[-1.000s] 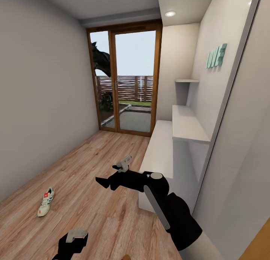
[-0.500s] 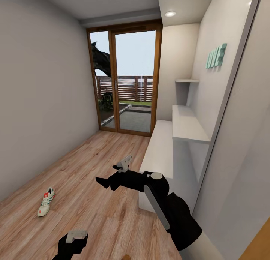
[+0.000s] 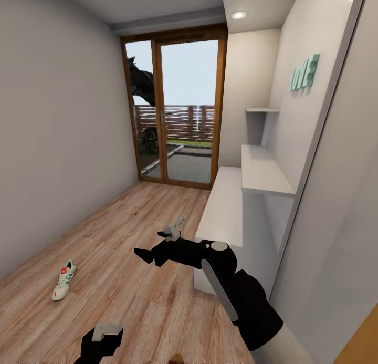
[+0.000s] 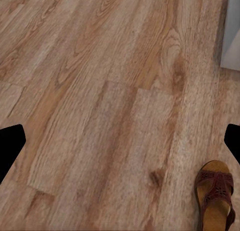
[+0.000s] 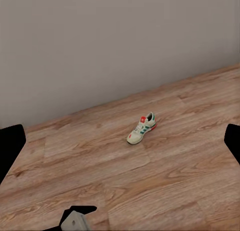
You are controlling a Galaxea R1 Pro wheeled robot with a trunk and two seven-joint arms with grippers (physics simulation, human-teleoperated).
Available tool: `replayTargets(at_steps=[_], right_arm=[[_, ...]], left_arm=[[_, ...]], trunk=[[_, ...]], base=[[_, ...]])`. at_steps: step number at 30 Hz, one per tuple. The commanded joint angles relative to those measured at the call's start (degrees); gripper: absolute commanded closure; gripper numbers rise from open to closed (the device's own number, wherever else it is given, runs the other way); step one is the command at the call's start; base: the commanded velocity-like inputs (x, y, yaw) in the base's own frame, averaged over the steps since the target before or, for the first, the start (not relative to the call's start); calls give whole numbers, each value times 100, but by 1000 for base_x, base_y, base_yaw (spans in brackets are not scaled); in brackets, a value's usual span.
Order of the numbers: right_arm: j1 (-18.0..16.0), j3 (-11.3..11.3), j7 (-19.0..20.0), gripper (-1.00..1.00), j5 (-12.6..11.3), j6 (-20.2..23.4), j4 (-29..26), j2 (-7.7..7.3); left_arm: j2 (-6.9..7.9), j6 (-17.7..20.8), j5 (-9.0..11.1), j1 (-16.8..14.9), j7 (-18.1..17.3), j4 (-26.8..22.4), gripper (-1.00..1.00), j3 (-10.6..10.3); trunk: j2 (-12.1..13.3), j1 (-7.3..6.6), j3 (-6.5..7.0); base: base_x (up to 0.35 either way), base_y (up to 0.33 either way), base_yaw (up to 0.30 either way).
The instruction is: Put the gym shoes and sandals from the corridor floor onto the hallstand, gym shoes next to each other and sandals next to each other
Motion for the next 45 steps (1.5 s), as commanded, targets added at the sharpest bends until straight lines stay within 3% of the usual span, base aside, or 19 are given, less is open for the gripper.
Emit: replayTargets(at_steps=[1,18,22,23,24,30,41,45], right_arm=[[-5,-4,-1,-100,-32,40,-5,2],[-3,-5,-1,-100,-39,40,-9,2],[-5,-9,-1,-100,-39,40,-9,2],[-3,-12,-1,-100,-39,44,-10,2],[-2,-13,-1,-100,-39,46,-10,2],[-4,-20,-1,-100,-39,48,-10,2],[-7,-15,-1,-100,-39,49,-10,2],[-5,-14,-1,-100,-39,49,-10,2]], left_arm=[[-1,-18,-7,-4,-7,5,-100,9],[-12,100,-19,-95,-72,-62,-100,-27],[-11,389,-60,-249,-65,-87,-100,-89],[-14,735,-101,-361,-59,-129,-100,-147],[-16,807,-108,-380,-54,-143,-100,-153],[-27,928,-114,-402,-50,-159,-100,-155],[-189,934,-131,-354,-25,-114,-100,-156],[-343,899,-127,-353,-31,-108,-100,-168]], trunk=[[-45,22,-32],[-727,396,-482],[-887,483,-590],[-927,505,-616],[-967,527,-643],[-1208,659,-805],[-1649,901,-1102],[-1810,989,-1211]], base=[[0,0,0],[0,0,0],[0,0,0],[0,0,0],[0,0,0],[0,0,0],[0,0,-6],[0,0,-60]])
